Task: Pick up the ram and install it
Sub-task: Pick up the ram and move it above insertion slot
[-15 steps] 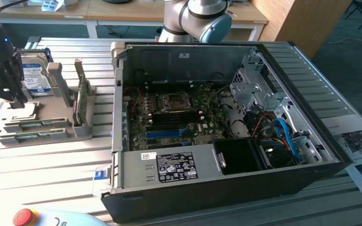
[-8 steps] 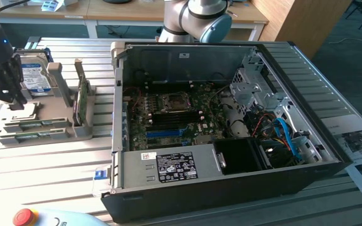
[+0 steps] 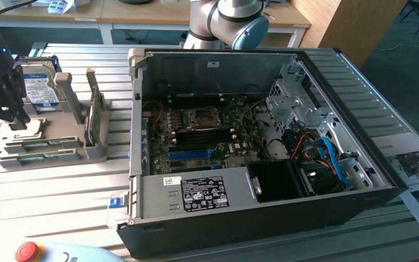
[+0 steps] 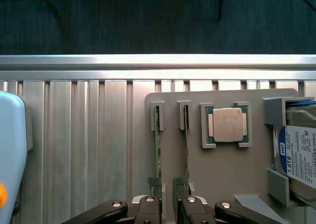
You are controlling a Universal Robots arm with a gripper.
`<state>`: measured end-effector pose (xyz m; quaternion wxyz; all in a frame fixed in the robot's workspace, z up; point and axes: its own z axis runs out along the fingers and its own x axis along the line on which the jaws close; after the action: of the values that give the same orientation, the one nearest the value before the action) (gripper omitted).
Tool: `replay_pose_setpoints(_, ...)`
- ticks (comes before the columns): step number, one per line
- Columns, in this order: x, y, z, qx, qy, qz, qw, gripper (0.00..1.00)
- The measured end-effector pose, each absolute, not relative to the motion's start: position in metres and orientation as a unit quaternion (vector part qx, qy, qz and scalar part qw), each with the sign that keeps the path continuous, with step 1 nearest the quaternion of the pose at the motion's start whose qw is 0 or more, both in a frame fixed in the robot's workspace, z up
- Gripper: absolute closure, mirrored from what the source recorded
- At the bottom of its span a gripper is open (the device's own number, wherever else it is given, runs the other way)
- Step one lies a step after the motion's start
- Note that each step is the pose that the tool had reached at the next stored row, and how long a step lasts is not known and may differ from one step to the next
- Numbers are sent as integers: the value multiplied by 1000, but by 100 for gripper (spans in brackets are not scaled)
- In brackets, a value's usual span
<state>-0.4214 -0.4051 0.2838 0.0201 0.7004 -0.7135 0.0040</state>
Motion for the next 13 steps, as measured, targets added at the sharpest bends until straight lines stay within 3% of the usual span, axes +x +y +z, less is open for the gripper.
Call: replay_pose_setpoints(13, -421, -405, 278, 700, -714, 5, 19, 76)
